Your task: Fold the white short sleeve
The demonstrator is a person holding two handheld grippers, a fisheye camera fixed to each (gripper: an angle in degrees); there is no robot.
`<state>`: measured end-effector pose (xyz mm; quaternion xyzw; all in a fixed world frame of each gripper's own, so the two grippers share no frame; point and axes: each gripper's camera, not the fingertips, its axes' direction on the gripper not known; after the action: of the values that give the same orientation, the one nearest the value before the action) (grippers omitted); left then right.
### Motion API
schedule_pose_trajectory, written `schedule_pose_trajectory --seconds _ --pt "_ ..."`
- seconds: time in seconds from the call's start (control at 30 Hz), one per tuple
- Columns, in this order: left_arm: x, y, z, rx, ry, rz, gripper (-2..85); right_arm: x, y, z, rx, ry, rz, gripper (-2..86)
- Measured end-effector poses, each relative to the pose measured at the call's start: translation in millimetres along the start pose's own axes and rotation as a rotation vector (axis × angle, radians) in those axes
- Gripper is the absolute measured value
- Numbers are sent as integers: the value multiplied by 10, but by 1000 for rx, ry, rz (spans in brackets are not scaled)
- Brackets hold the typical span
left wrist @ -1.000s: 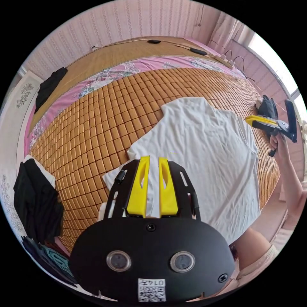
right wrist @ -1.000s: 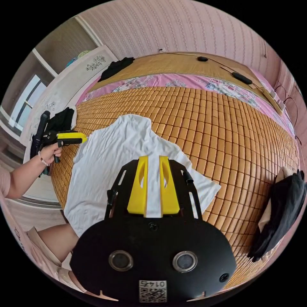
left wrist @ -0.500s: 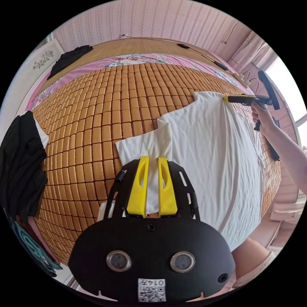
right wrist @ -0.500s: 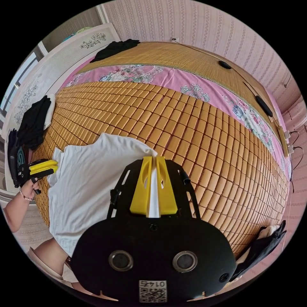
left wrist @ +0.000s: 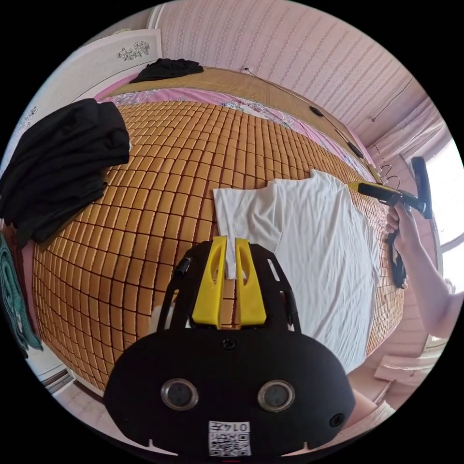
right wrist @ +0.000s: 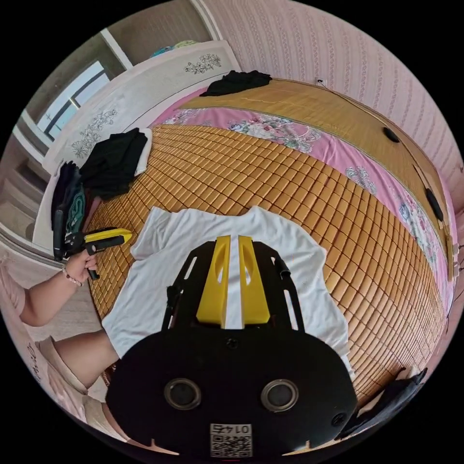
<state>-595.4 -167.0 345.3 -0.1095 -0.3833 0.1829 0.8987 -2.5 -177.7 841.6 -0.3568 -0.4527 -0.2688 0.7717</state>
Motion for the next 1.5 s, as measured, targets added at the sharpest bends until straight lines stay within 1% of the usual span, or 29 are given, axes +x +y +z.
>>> schedule_pose_trajectory --seconds 0.07,0.13,0.2,0.27,0.3,0.37,0.43,0.5,0.57,0.7,0.83,0.9,1.0,1.1,1.17,1.2,1.27,1.3,1.37,1.5 --pt "-123 179 -23 -35 29 -20 47 -607 -262 271 -55 -150 -134 51" --pt "-203 294 -13 -54 24 -32 53 -1029 -436 491 -83 -212 -214 59" --pt "-294 378 17 -69 27 -58 56 -1368 -604 721 -114 -229 -248 72" --pt "-416 445 62 -78 71 -87 53 -1696 -802 1000 -153 -214 -261 84" --pt "-441 460 75 -82 68 -89 52 -1761 -843 1067 -166 -198 -264 85" --pt "-542 525 53 -62 55 -74 33 -1943 -941 1255 -198 -78 -256 43" --pt "-629 577 20 -46 72 -83 13 -2000 -943 1223 -126 11 -244 14" --pt "-696 618 -46 -20 63 -90 3 -2021 -977 1221 -146 -88 -243 10" --pt "-774 667 -142 31 63 -79 -3 -2050 -1009 1197 -110 -118 -201 9" --pt "-958 709 -77 -25 46 -97 -4 -2168 -1084 1311 -152 -149 -202 17" --pt "-1136 734 -78 -41 84 -108 -1 -2192 -1070 1133 -182 -155 -220 88" --pt "-1191 746 -76 -44 90 -111 1 -2121 -965 903 -144 -133 -225 99" --pt "-1272 756 -74 -48 97 -121 9 -1833 -620 424 -62 -94 -171 99" --pt "-1356 762 -81 -54 104 -131 23 -1383 -7 -70 3 -17 -23 72" --pt "-1422 770 -105 -63 92 -129 32 -1082 641 -403 21 106 114 29" --pt "-1439 773 -113 -65 87 -129 33 -1032 811 -476 22 139 146 19" --pt "-1498 783 -158 -61 68 -125 29 -932 1426 -661 -35 259 258 7" --pt "-1514 785 -169 -62 63 -124 26 -924 1554 -670 -73 283 282 5" --pt "-1591 793 -211 -74 31 -129 18 -953 1969 -637 -228 349 367 0" --pt "-1636 791 -304 -81 35 -127 11 -1126 2262 -599 -244 286 400 -2"
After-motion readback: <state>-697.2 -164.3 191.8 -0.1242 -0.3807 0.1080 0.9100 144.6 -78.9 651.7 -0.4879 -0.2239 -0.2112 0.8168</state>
